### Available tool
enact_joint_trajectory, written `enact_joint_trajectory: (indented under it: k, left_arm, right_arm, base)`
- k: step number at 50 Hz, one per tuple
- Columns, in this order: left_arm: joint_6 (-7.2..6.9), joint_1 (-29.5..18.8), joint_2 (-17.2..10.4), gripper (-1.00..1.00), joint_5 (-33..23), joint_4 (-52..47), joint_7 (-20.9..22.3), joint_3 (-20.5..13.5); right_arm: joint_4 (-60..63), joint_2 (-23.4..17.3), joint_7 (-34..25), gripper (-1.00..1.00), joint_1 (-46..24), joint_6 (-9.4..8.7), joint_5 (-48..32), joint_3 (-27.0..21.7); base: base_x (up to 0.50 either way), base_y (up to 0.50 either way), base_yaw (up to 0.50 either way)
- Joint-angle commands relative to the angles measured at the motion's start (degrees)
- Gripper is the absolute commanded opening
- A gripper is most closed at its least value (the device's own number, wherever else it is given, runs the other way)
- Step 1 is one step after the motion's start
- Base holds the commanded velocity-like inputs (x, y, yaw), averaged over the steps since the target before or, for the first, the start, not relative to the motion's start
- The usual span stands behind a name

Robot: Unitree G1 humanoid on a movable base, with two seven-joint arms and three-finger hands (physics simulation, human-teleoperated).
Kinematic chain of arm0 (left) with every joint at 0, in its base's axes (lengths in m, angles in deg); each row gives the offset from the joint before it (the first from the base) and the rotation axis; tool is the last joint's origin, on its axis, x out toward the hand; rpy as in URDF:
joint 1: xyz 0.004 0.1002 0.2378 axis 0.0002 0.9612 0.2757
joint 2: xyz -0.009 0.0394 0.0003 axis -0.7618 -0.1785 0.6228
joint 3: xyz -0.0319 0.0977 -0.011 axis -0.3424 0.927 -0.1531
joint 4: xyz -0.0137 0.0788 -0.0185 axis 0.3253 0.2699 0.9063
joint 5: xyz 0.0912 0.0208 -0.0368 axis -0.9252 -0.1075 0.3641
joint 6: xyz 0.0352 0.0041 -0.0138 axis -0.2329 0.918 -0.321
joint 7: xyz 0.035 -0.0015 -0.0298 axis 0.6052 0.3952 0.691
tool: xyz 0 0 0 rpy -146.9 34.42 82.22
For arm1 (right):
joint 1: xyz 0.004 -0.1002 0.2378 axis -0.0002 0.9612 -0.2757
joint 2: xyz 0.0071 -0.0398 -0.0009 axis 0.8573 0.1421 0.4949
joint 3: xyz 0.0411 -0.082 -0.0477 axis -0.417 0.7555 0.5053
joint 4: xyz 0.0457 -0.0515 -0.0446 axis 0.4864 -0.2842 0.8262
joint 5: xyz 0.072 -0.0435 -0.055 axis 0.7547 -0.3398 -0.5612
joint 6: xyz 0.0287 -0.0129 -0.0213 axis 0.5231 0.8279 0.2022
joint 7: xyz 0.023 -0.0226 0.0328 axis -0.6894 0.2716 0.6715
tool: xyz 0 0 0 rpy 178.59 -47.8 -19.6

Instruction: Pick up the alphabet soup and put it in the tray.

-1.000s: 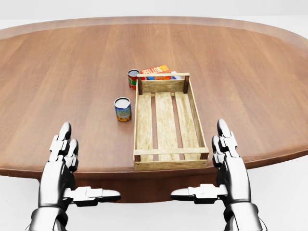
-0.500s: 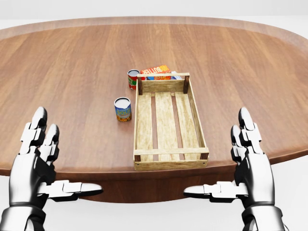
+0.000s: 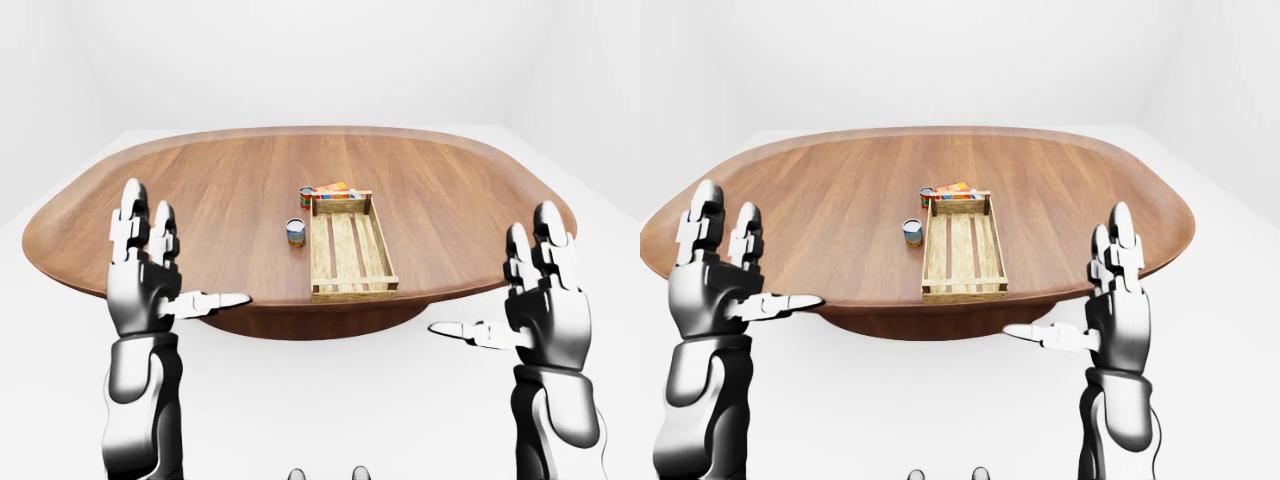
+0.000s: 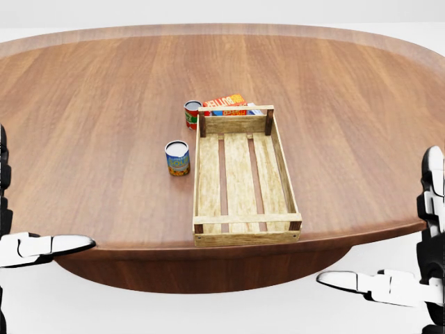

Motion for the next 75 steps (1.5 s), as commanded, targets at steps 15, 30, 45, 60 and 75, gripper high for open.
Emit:
enact_joint_trajectory:
  k: [15, 30, 45, 60, 75]
  left_arm:
    - [0.00, -1.85, -1.98, 1.00, 3.40, -3.98, -0.63, -3.28]
    - [0.00, -1.63, -1.93, 1.00, 3.12, -4.43, -0.67, -3.23]
    - [0.00, -1.76, -2.03, 1.00, 3.93, -5.22, -0.88, -3.94]
    - [0.00, -1.71, -2.03, 1.00, 3.98, -4.86, -0.97, -3.88]
    - [0.00, -1.68, -2.11, 1.00, 3.99, -5.21, -0.75, -3.87]
  right_arm:
    - [10.96, 2.25, -2.23, 0.98, 1.52, 0.00, 0.49, -5.08]
    - [11.10, 2.16, -2.16, 0.98, 1.83, 0.00, -1.10, -3.79]
    - [11.26, 2.39, -1.90, 0.98, 1.63, 0.00, 0.03, -3.81]
    - [11.59, 2.42, -2.26, 0.98, 1.88, 0.00, 0.76, -3.89]
    - [12.32, 2.68, -2.46, 0.98, 1.96, 0.00, 1.75, -4.44]
  base:
    - [0.37, -0.15, 0.00]
    - [0.50, -0.18, 0.00]
    - [0.50, 0.00, 0.00]
    - [0.50, 0.00, 0.00]
    - [0.50, 0.01, 0.00]
